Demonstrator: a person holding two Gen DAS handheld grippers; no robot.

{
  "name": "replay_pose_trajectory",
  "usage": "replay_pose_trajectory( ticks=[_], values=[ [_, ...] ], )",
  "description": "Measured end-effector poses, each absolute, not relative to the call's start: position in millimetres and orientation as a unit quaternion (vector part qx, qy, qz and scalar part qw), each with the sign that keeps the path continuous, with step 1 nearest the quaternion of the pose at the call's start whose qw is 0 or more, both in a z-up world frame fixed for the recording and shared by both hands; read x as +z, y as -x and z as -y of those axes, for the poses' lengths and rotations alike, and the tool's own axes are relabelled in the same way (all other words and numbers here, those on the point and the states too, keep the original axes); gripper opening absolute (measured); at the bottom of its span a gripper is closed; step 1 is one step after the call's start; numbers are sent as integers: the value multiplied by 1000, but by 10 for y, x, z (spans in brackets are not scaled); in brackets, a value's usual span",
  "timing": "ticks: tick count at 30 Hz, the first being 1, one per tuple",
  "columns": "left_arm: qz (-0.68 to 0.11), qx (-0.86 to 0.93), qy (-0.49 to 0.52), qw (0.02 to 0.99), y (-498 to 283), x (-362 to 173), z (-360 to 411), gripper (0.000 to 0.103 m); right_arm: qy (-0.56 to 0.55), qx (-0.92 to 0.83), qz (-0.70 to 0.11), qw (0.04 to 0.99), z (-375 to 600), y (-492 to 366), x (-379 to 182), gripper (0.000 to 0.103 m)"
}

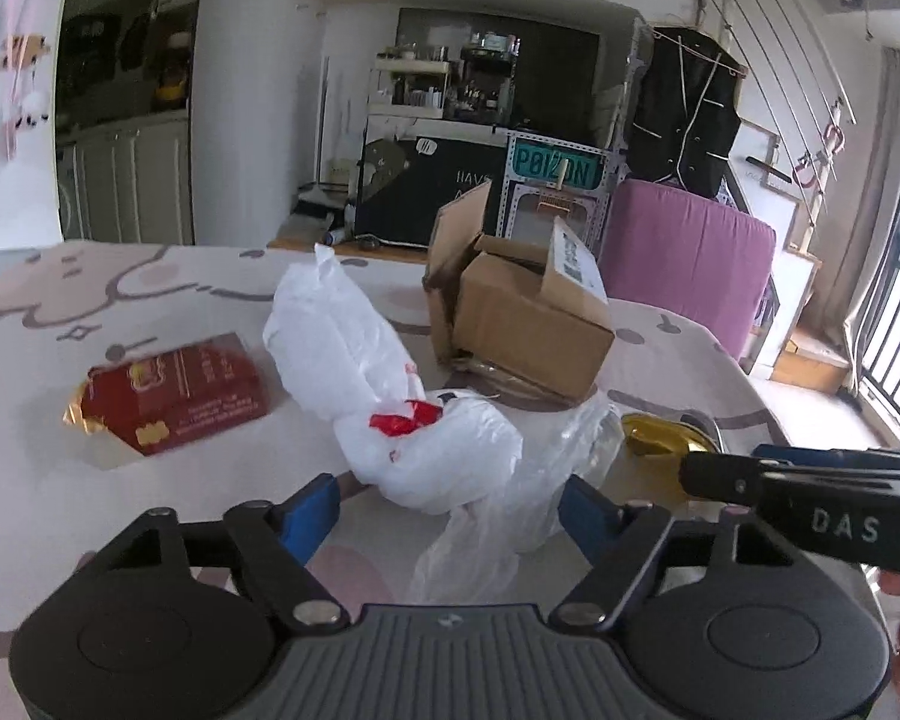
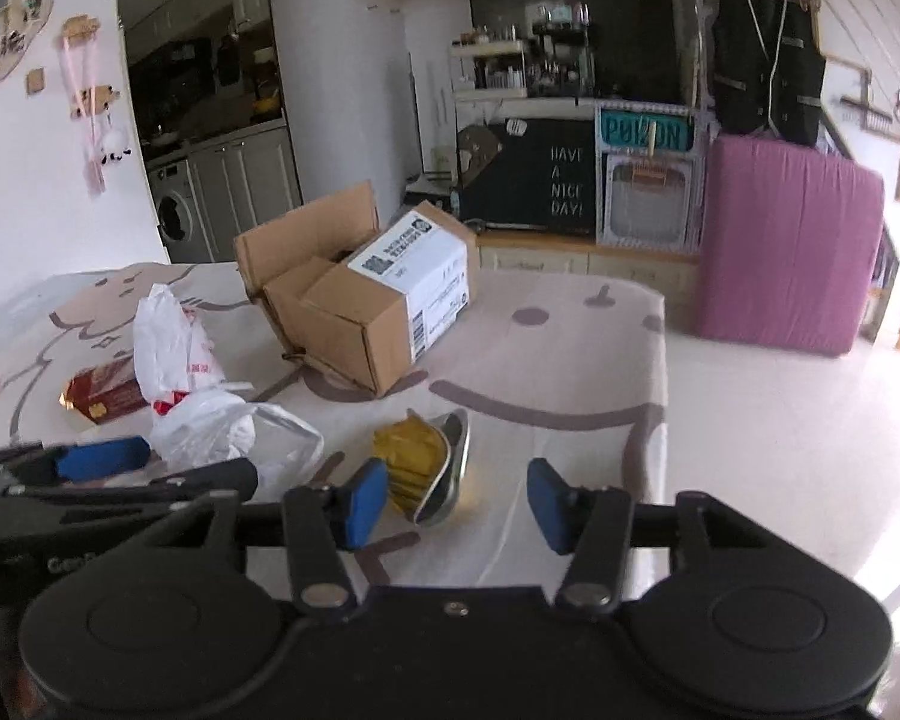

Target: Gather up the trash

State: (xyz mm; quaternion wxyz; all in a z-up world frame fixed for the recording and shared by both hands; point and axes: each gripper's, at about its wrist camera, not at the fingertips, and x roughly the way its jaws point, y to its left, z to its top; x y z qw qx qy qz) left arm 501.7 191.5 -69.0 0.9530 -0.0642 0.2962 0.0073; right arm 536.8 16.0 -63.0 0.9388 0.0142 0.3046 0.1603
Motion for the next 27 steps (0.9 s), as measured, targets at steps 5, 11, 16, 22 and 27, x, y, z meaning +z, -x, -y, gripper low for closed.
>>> replay_pose_trajectory(
  ticks=[5, 11, 16, 22, 27],
  values=[
    [-293, 6, 69, 954, -4998, -687, -1928, 58, -23, 169, -325, 930, -191, -5469, -697, 44],
    [-288, 14, 74, 955, -4969, -678, -1948, 46, -3, 180, -321, 930, -279, -5425, -692, 14],
    [-290, 12, 74, 954, -4922, -663, -1944, 42, 1, 184, -306, 934, -275, -5327, -640, 12],
    [-298, 16, 74, 952, -4795, -631, -1939, 41, 3, 190, -296, 936, -255, -5181, -586, 12],
    [-303, 27, 70, 950, -4644, -586, -1904, 41, -3, 193, -297, 935, -205, -5024, -572, 12]
  ],
)
